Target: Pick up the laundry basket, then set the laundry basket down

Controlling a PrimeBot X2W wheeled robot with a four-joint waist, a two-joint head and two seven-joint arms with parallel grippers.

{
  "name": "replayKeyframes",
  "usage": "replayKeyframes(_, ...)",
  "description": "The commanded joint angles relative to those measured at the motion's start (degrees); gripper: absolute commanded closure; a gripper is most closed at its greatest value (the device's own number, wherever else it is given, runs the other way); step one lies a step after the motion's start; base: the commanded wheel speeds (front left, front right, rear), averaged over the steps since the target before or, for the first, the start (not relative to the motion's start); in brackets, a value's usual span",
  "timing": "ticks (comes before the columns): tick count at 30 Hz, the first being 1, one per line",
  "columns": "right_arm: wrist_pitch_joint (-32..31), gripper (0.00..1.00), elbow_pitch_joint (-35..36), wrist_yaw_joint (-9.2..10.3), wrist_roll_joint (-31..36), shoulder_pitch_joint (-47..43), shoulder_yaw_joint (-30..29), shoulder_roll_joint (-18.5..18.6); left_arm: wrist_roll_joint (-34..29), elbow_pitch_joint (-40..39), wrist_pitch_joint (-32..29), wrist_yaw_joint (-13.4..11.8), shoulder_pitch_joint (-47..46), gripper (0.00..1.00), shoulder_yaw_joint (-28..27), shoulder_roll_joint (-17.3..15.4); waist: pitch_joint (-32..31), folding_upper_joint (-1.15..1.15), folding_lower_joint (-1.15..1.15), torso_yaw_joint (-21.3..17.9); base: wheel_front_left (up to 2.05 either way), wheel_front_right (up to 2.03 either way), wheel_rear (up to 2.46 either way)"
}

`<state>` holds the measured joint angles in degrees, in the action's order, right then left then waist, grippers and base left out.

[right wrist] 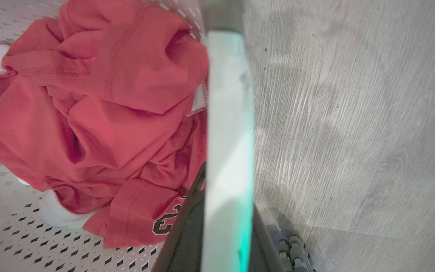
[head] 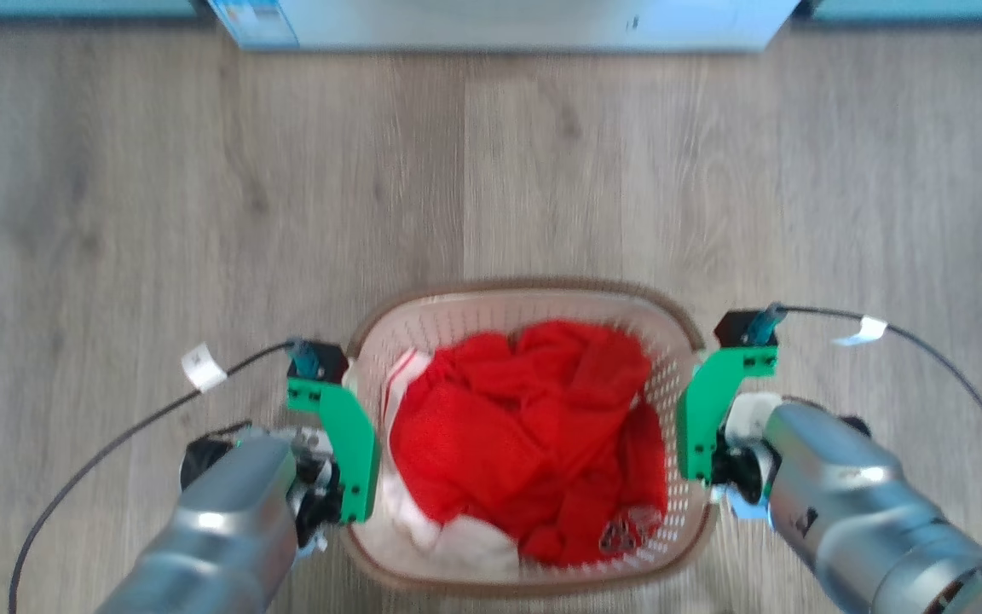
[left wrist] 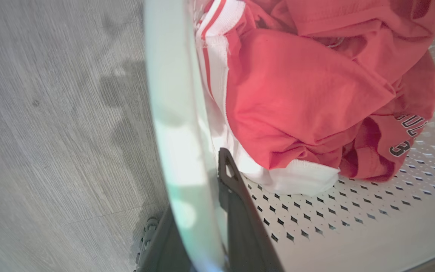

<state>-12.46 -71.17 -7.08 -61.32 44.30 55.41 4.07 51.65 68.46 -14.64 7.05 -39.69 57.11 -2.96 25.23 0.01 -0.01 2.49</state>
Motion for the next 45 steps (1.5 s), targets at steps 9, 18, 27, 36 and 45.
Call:
replayKeyframes(9, -6.75, 1.00, 4.88, -0.41, -2.73, -5.83, 4.79, -1.19, 4.81, -3.88, -5.85, 0.44, 5.27, 1.00, 4.58, -2.84, -16.73, -0.01, 0.01, -0.21, 0.00, 0.00, 0.00)
replayKeyframes(18, -9.25, 1.00, 6.23, -0.41, -5.46, -7.08, 7.31, -1.19, 8.71, -5.27, -8.12, 0.44, 6.18, 1.00, 8.20, -4.44, -24.32, -0.01, 0.01, 0.08, 0.00, 0.00, 0.00)
replayKeyframes(27, -8.93, 1.00, 5.97, -0.41, -6.72, -5.28, 8.92, -1.19, 10.78, -4.80, -8.20, 0.44, 4.57, 1.00, 10.37, -4.52, -26.15, -0.01, 0.01, 1.55, 0.00, 0.00, 0.00)
replayKeyframes(36, -8.25, 1.00, 6.12, -0.41, -7.95, -4.31, 10.18, -1.19, 11.89, -3.77, -6.74, 0.44, 3.50, 1.00, 11.80, -4.62, -27.10, -0.01, 0.01, 1.89, 0.00, 0.00, 0.00)
replayKeyframes(45, -7.99, 1.00, 5.94, -0.41, -9.39, -4.50, 11.76, -1.19, 13.14, -3.75, -7.79, 0.44, 3.14, 1.00, 13.35, -4.58, -27.54, -0.01, 0.01, 1.62, 0.00, 0.00, 0.00)
